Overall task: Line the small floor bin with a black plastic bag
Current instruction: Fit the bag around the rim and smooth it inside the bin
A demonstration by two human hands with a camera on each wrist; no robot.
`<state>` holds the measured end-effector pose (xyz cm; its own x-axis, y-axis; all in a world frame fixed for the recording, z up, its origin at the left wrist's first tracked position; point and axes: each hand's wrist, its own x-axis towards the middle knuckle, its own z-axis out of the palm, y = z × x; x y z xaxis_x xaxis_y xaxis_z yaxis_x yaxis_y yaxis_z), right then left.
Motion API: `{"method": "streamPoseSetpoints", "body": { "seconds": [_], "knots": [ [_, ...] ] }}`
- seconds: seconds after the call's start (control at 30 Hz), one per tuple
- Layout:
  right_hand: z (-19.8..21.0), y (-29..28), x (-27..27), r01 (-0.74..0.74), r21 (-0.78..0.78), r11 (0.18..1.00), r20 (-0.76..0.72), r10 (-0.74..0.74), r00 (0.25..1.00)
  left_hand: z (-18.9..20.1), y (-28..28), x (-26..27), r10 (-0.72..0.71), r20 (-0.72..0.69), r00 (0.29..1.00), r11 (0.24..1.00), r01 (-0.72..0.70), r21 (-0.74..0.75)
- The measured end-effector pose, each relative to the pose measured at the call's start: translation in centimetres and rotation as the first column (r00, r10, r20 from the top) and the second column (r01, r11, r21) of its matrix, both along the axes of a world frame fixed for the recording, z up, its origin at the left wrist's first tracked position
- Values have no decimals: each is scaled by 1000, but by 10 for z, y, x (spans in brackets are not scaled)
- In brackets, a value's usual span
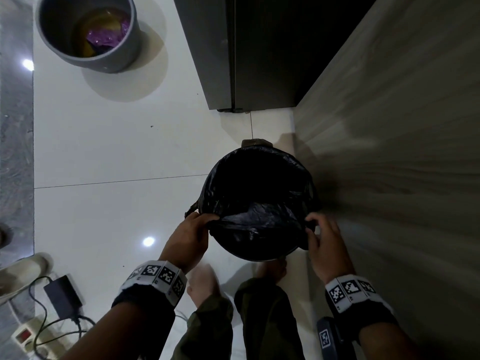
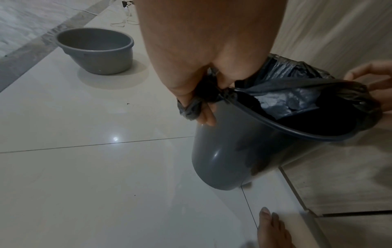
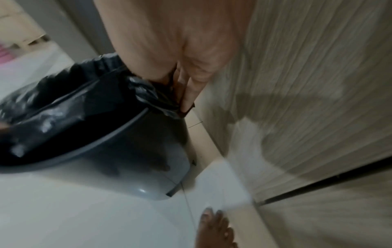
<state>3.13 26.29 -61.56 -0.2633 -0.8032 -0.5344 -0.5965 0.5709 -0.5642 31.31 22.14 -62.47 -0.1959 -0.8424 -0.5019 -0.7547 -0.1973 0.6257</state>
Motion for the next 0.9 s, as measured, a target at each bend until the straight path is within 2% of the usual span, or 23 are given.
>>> {"method": "streamPoseSetpoints", "body": {
  "seconds": [0.1, 0.2, 0.3, 0.43, 0.5, 0.6, 0.7, 0.77, 0.83, 0.9],
  "knots": [
    [6, 7, 1, -97, 73, 993, 40, 94, 995, 0, 2, 2, -4, -7, 1000, 999, 4, -40],
    [5, 15, -1, -129, 69, 989, 44, 127, 991, 2, 7, 2, 33, -57, 998, 997, -37, -73],
    [1, 17, -3, -47, -47, 998, -46, 45, 998, 5, 14, 0, 63, -84, 994, 992, -72, -106],
    [-3, 24, 0, 157, -98, 983, -56, -163, 985, 7, 15, -6, 96, -41, 995, 986, -100, -131],
    [-5, 29, 2, 173, -103, 979, -96, -183, 978, 10, 14, -7, 115, -68, 991, 986, -122, -116],
    [-7, 34, 4, 149, -108, 983, -52, -155, 987, 11, 12, -3, 104, -85, 991, 992, -109, -60],
    [-4, 34, 3, 83, -75, 994, -18, -84, 996, 13, 10, -1, 39, 6, 999, 996, -38, -82],
    [0, 31, 2, 38, -42, 998, 50, -36, 998, 15, 11, -2, 4, 116, 993, 995, 8, -98],
    [4, 27, 3, -37, -7, 999, 95, 37, 995, 16, 11, -4, -36, 235, 971, 995, 58, -85],
    [6, 24, 4, -120, 0, 993, 65, 120, 991, 16, 12, -7, -46, 329, 943, 993, 80, -88]
  ]
}}
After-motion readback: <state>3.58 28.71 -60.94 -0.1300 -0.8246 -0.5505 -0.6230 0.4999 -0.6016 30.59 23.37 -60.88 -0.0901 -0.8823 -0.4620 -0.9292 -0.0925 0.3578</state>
